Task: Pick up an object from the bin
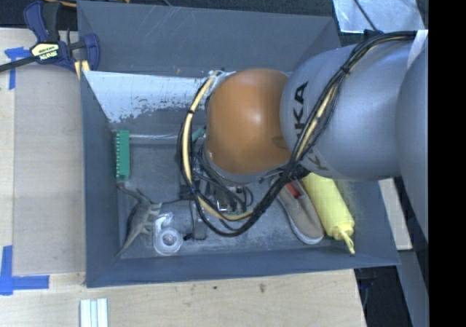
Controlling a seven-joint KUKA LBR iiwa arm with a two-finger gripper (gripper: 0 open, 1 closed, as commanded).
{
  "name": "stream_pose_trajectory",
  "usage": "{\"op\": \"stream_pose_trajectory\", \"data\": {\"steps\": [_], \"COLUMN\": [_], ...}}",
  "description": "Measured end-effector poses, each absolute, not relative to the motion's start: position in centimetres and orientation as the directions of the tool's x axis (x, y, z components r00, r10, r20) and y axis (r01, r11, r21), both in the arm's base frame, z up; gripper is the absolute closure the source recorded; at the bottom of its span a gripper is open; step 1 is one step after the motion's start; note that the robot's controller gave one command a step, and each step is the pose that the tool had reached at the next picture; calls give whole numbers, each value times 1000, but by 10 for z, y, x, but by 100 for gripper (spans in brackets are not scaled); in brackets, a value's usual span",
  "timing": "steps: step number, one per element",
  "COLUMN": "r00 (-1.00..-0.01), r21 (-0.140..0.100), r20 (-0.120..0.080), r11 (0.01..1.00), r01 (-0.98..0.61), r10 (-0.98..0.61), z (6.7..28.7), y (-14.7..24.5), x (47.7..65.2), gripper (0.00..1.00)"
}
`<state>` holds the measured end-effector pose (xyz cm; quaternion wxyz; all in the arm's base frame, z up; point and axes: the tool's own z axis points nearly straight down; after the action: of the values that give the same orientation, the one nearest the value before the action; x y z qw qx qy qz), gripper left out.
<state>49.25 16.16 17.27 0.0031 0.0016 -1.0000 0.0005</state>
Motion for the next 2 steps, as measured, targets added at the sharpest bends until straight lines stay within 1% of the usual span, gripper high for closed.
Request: {"op": "stream_pose_trajectory", "data": {"steps": [1, 2], "r00": [-1000, -999], "r21": [1, 2], "r20": [-2, -9], "r11": [1000, 999], "r01": [0, -36], "r10": [0, -36], "z": [177, 125], "y": [161, 183], "x": [494, 515], "gripper": [0, 0]}}
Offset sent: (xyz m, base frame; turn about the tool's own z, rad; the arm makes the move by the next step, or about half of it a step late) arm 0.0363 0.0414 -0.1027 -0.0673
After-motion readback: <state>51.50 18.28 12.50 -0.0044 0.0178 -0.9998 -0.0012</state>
